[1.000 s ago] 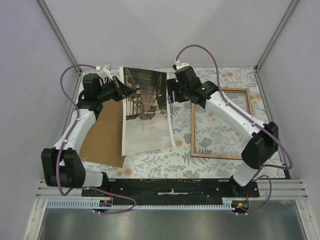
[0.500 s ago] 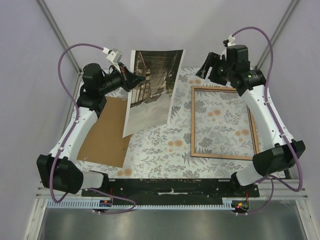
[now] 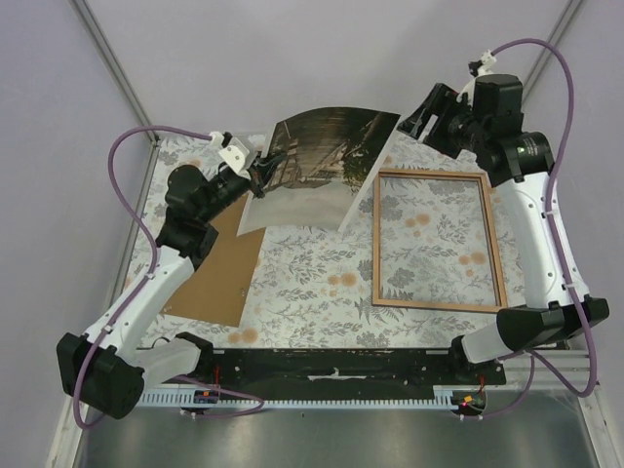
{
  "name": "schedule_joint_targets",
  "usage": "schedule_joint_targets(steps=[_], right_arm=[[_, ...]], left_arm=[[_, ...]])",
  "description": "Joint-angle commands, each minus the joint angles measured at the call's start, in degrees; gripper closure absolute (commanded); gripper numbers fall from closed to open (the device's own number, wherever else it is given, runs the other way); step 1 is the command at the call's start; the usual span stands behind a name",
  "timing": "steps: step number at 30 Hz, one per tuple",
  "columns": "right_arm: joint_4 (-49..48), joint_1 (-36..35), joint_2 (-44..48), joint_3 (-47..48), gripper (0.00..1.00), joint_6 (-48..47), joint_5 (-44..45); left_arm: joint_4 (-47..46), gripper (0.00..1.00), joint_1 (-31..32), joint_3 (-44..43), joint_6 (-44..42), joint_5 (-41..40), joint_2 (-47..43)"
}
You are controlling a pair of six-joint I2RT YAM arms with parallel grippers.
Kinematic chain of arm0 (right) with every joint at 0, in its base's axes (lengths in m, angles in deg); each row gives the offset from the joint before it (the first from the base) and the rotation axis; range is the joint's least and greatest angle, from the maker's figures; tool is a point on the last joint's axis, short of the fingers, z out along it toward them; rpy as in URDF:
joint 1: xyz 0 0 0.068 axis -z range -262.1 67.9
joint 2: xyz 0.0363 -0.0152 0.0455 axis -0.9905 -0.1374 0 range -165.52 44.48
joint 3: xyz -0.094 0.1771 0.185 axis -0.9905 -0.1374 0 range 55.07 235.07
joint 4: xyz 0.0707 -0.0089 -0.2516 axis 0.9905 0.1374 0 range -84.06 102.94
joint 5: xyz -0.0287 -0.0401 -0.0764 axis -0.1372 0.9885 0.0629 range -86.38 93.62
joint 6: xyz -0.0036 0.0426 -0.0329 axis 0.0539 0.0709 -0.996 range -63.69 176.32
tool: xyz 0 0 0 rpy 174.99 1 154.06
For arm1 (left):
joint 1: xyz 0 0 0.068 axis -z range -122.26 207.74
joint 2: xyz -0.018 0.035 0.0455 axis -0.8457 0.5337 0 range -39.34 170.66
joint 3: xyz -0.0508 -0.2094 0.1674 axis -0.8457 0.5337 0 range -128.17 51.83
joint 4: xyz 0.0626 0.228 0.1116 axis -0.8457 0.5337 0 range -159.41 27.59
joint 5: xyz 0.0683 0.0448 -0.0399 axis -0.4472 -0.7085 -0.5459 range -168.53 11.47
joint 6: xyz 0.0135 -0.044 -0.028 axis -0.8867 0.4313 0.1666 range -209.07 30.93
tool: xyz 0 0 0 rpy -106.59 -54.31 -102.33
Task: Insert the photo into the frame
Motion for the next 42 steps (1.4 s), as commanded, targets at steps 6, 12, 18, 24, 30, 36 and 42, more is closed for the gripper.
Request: schedule_joint_targets(steps=[6,12,18,24,30,36,42], right_arm=[[0.7,14.8,1.2,1.7,0.22,4.7,-5.5],[-1.0,15.5,-1.0,-2.8,0.23,4.3,-8.5],[-1.6,16.6,-1.8,-8.0,0.23,3.0,-6.1],[0.9,18.1,-1.3,-9.9,0.23,-0.7,-0.8],[0.7,18.3,2.1,-16.1,0.23,-3.4,4.5],[-1.4,18.1,3.2,-22.9,0.23,-5.7,-0.5],[-4.7,14.5,4.0,-30.5,0.23,-7.2,-1.6]], left_arm=[[-16.6,0.98,6.8,0.6,-20.5,-3.5,1.0],[-14.1,0.98,14.7,6.5,-32.1,-7.4,-0.6],[-14.4,0.98,30.8,13.7,-47.4,-22.2,-0.5],[-15.2,0.98,43.8,21.8,-55.1,-34.5,-1.2],[-10.2,0.98,55.7,25.7,-60.1,-42.8,-1.1],[-2.7,0.95,62.2,26.0,-58.3,-42.9,1.6],[0.7,0.77,63.6,29.3,-49.5,-43.5,0.1]])
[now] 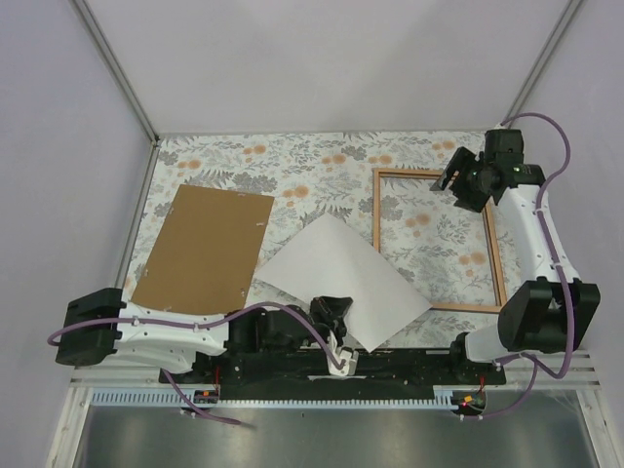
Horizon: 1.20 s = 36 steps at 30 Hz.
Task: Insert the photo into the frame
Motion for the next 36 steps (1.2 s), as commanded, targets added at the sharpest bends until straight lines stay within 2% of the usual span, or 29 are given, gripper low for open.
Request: schedule_joint_targets(steps=[1,4,8,12,16,28,36], right_arm=[[-4.5,-4.1,1.7,-4.4,0.23,-2.5,-1.4],[-6.0,-7.5,0.5,-6.5,0.24,-2.5,-1.1],[-7.9,-11.0,-2.0,-8.1,0.24,-2.9,-0.6],[-10.0,-13.0,-5.2,-8.7,0.23,-5.6,-1.5],[-12.7,-13.5,-8.0,-9.8,0.23,-7.5,-4.7],[-13.5,-15.2,-11.6,-9.6,0.23,-8.9,-3.2],[-13.4,-15.6,-11.8,-10.1,0.23,-9.4,-2.4]], left_arm=[[3.0,0.75,1.2,2.3,7.6,-2.9,-1.0],[3.4,0.61,1.2,3.4,13.4,-3.9,-1.1],[4.2,0.51,1.1,3.0,21.7,-6.4,0.0],[4.0,0.47,1.0,3.2,28.4,-9.5,0.8],[9.9,0.44,0.8,0.5,36.0,-9.1,2.8],[18.0,0.39,-0.1,-4.1,53.8,0.0,5.5],[23.2,0.30,0.0,-4.8,57.0,11.7,5.7]])
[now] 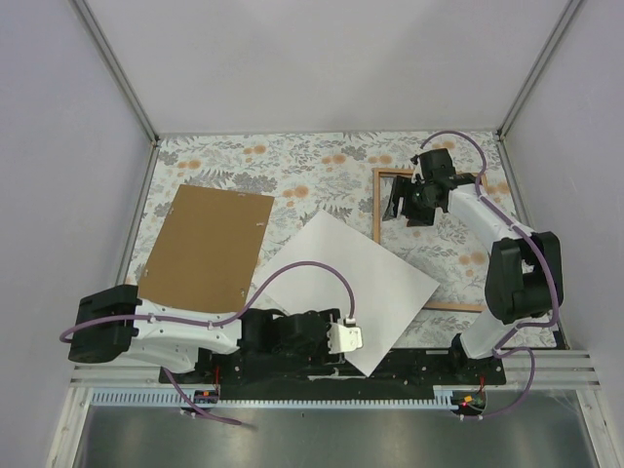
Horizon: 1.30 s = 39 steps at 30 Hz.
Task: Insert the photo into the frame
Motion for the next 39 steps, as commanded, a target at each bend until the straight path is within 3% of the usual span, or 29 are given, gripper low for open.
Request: schedule_joint_targets(steps=[1,5,8,11,14,18,23,29,39], right_arm=[[-1.3,-0.4,0.0,0.0,0.23,-1.7,0.6],[-0.5,-0.4,-0.4,0.6,0.22,-2.6,1.2],[-0.9,-0.4,-0.4,0.6,0.22,-3.3,-0.3],[-1.8,-0.4,-0.9,0.6,0.22,-4.7,-2.8],[-2.7,-0.4,-2.3,0.1,0.22,-6.9,-5.4],[-4.8,-0.4,-4.2,-0.6,0.21,-8.6,-9.0],[-8.4,-0.4,-5.4,-1.9,0.23,-9.6,-14.7],[-9.4,-0.8,-7.7,-2.2,0.24,-10.6,-18.4],[-9.5,-1.9,-9.3,-4.8,0.25,-11.6,-19.3]], left_arm=[[3.2,0.30,0.0,-2.9,5.6,7.3,-0.1],[7.4,0.30,-1.1,-6.8,9.0,5.7,1.6],[10.4,0.30,-5.1,-10.4,22.3,1.2,2.4],[15.0,0.32,-11.8,-12.0,41.1,-3.6,1.8],[14.7,0.33,-15.0,-8.7,56.3,-7.7,-2.5],[14.6,0.34,-18.8,-3.9,69.2,-11.7,-7.4],[18.6,0.34,-22.6,-0.6,78.1,-14.5,-10.7],[21.1,0.33,-25.4,2.1,83.2,-16.1,-13.2],[19.0,0.32,-30.3,4.7,81.4,-14.6,-13.6]])
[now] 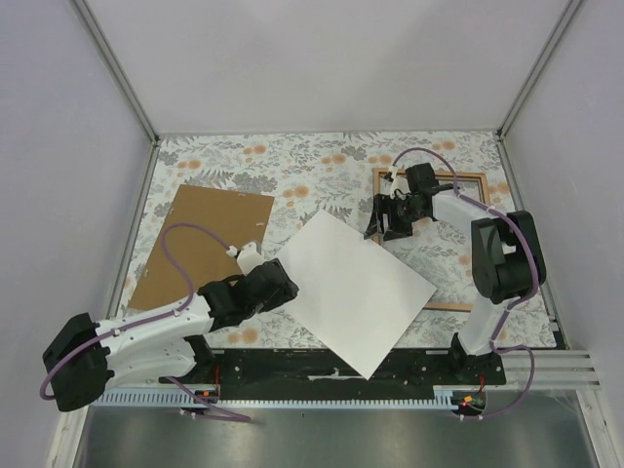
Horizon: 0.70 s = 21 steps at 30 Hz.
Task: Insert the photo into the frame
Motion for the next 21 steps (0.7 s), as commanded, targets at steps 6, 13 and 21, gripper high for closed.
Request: schedule_joint_targets(steps=[6,13,21], right_arm=[[-1.4,-0.8,-0.4,-3.2,0.25,-1.7,-2.1],[-1.0,-1.7,0.5,-4.7,0.26,-2.0,-3.9],[0.4,-1.9,3.6,-6.6,0.30,-1.0,-5.0]], left_arm=[[-5.3,0.32,-5.7,2.9,-0.6,1.4,0.0],[-8.2,0.32,-7.8,3.9,-2.3,2.7,1.7],[-10.8,0.32,-8.4,4.7,-3.7,3.3,4.5]])
